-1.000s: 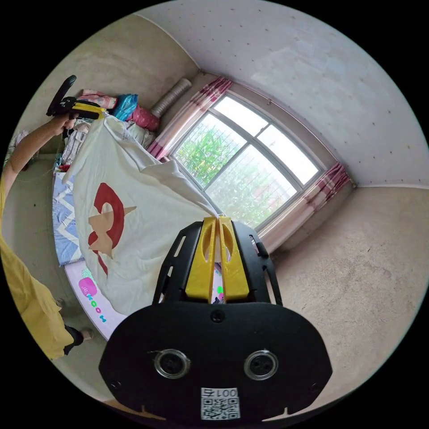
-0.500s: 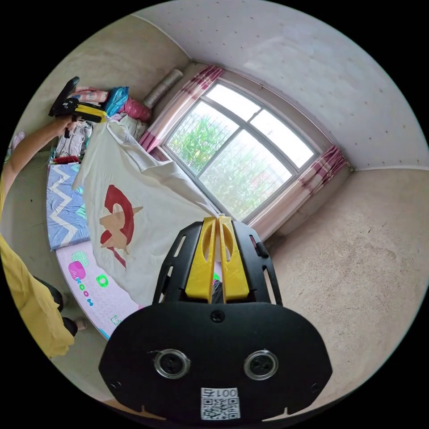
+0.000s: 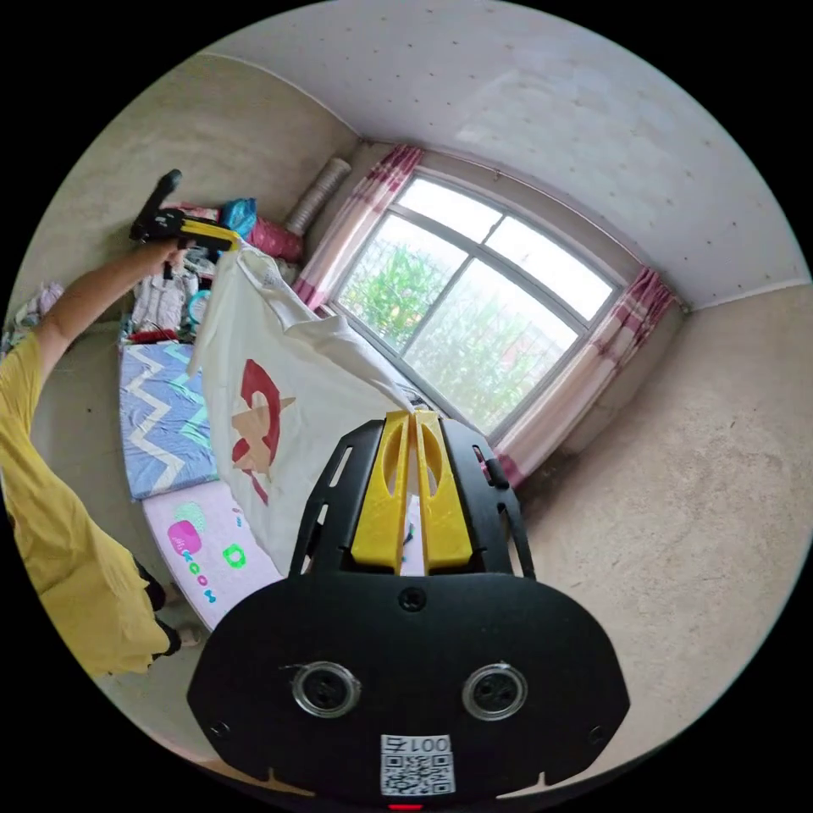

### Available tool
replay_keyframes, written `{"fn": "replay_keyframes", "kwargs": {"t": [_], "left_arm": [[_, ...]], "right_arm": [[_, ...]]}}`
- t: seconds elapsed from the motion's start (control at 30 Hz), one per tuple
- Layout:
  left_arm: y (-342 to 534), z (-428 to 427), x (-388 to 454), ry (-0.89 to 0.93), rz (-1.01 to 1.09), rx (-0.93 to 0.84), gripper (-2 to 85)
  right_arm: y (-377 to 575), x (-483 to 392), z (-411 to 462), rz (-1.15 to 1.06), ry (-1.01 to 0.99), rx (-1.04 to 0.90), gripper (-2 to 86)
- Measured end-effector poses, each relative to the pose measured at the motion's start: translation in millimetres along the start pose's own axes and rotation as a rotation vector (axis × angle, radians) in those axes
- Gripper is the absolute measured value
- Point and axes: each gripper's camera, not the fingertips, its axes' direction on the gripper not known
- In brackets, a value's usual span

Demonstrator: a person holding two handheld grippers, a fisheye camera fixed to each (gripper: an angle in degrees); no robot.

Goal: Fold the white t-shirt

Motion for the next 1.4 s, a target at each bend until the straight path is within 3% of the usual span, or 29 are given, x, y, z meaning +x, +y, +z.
{"fn": "replay_keyframes", "kwargs": {"t": [0.3, 0.5, 0.7, 0.87, 1.0, 1.17, 1.4], "left_arm": [[-41, 55, -67, -0.116, -0.02, -0.013, -1.6], [-127, 178, -36, -0.139, 0.132, 0.012, -1.3], [-155, 427, 98, 0.098, 0.248, -0.138, -1.1], [-103, 680, 305, 0.321, 0.297, -0.42, -1.1], [-63, 819, 441, 0.421, 0.313, -0.621, -1.2], [-36, 946, 581, 0.501, 0.413, -0.751, -1.2], [-50, 1050, 638, 0.591, 0.445, -0.758, -0.5]], "right_arm": [[54, -132, 34, 0.103, -0.477, 0.129, 0.4], [154, -185, 82, 0.389, -0.664, 0.174, 0.5], [355, -266, 140, 0.708, -0.578, 0.056, 0.5], [565, -345, 185, 1.065, -0.473, -0.132, 0.5], [708, -413, 202, 1.264, -0.36, -0.337, 0.5], [764, -456, 181, 1.318, -0.285, -0.432, 0.5], [798, -498, 145, 1.448, -0.178, -0.454, 0.9]]}}
